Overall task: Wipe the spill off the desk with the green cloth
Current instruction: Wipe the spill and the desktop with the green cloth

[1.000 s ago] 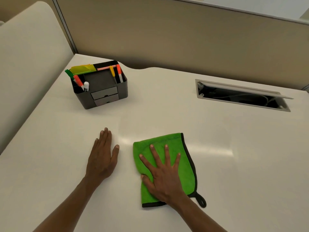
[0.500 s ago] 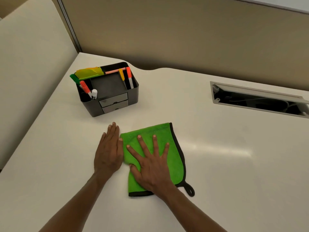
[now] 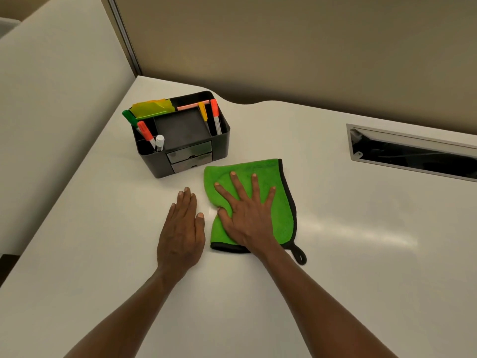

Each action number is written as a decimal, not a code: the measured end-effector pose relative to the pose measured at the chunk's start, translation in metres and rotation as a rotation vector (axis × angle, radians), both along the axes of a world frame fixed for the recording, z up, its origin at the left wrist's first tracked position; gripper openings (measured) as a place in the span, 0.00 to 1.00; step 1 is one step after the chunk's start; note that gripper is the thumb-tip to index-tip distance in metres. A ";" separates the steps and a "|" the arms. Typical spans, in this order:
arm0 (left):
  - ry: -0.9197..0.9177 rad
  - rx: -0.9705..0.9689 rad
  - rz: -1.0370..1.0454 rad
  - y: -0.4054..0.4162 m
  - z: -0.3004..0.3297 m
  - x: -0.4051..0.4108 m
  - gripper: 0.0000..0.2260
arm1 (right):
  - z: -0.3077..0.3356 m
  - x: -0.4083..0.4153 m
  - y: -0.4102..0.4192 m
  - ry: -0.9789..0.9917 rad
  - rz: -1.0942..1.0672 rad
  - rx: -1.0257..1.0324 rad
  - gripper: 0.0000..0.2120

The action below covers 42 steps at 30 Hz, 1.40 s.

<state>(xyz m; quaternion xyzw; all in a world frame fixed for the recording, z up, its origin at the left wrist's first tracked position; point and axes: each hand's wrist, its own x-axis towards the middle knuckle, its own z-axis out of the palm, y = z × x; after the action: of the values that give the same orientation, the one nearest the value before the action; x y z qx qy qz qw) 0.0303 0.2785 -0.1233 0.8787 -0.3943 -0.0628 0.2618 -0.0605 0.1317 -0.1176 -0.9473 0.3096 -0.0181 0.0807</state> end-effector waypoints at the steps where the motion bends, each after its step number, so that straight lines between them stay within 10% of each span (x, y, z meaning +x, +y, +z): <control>1: 0.002 0.001 0.003 0.000 0.000 0.000 0.26 | 0.000 0.001 -0.005 -0.005 -0.012 0.002 0.28; 42: 0.165 -0.199 0.094 0.057 -0.003 -0.047 0.27 | -0.001 -0.111 0.116 -0.002 0.066 -0.013 0.29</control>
<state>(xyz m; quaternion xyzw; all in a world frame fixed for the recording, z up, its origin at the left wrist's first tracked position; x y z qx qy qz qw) -0.0165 0.3357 -0.1264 0.8578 -0.3339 -0.0831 0.3817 -0.1714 0.2480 -0.1186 -0.9575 0.2777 -0.0185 0.0757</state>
